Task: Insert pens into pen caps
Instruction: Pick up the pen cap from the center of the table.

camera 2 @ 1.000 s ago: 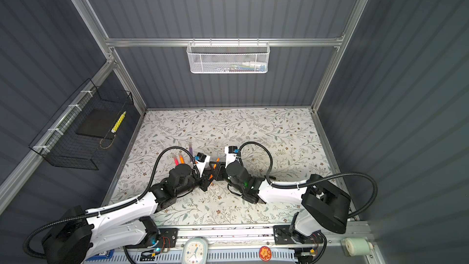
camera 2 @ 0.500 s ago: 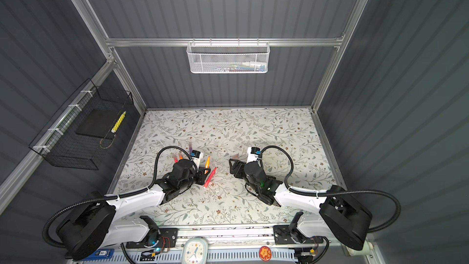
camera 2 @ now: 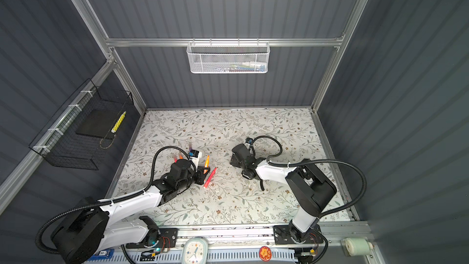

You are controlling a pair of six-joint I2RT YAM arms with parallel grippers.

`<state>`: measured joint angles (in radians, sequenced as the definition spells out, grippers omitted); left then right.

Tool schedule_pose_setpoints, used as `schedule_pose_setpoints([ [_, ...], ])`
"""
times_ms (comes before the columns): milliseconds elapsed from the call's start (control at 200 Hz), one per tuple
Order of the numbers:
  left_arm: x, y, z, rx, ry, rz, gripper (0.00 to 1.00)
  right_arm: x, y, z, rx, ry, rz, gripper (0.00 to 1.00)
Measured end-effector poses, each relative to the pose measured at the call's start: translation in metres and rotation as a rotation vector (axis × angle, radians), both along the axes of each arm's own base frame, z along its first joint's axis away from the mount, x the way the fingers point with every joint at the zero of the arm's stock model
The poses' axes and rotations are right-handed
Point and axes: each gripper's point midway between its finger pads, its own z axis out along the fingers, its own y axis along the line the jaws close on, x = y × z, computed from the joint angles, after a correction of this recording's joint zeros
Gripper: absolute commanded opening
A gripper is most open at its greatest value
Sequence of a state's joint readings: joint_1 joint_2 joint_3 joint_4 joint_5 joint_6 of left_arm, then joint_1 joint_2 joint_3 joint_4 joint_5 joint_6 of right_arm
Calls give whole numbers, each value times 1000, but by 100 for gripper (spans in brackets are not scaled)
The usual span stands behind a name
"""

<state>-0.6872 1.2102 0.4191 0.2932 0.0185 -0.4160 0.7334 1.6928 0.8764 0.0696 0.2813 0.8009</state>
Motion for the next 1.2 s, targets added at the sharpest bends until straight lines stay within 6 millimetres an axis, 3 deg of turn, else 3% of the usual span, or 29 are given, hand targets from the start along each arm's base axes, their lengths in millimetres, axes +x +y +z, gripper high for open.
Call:
schedule_pose_setpoints([
  [230, -1, 0, 0, 1, 1, 0, 0, 15, 11, -11, -95, 47, 35, 67],
  [675, -1, -1, 0, -2, 3, -6, 0, 16, 5, -36, -222, 120, 47, 64],
  [1201, -2, -1, 0, -4, 5, -10, 0, 10, -5, -41, -260, 134, 39, 44],
])
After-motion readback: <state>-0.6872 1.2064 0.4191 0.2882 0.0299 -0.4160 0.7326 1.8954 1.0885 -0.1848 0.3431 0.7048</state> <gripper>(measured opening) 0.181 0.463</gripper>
